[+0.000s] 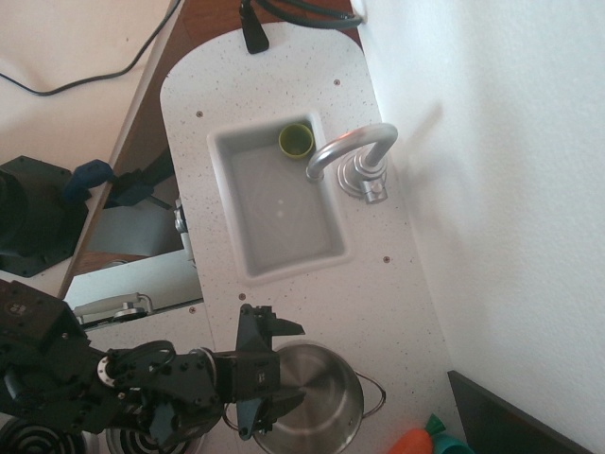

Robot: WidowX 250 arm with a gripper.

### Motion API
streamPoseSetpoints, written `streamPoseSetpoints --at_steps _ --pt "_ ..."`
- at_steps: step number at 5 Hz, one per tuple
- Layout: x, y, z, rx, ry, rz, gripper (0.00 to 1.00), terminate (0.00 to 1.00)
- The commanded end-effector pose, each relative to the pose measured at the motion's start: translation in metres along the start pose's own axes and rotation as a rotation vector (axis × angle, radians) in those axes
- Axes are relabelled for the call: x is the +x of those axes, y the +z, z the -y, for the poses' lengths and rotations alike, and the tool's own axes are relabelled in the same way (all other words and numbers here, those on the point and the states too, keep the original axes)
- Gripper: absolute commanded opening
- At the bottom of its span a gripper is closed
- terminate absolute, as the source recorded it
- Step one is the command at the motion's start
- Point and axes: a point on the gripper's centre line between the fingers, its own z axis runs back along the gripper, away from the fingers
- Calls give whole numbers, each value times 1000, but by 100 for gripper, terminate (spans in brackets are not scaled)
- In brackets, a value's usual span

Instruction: Pick up pot

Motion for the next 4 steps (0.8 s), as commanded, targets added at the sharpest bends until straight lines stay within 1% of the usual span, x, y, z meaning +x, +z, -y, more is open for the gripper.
streamPoseSetpoints --at_steps 1,3,4 --pt "0 0 0 0 0 0 100 0" --pt "-29 -28 -13 -12 129 -167 100 0" --pt "-41 -39 -15 -24 180 -224 100 0"
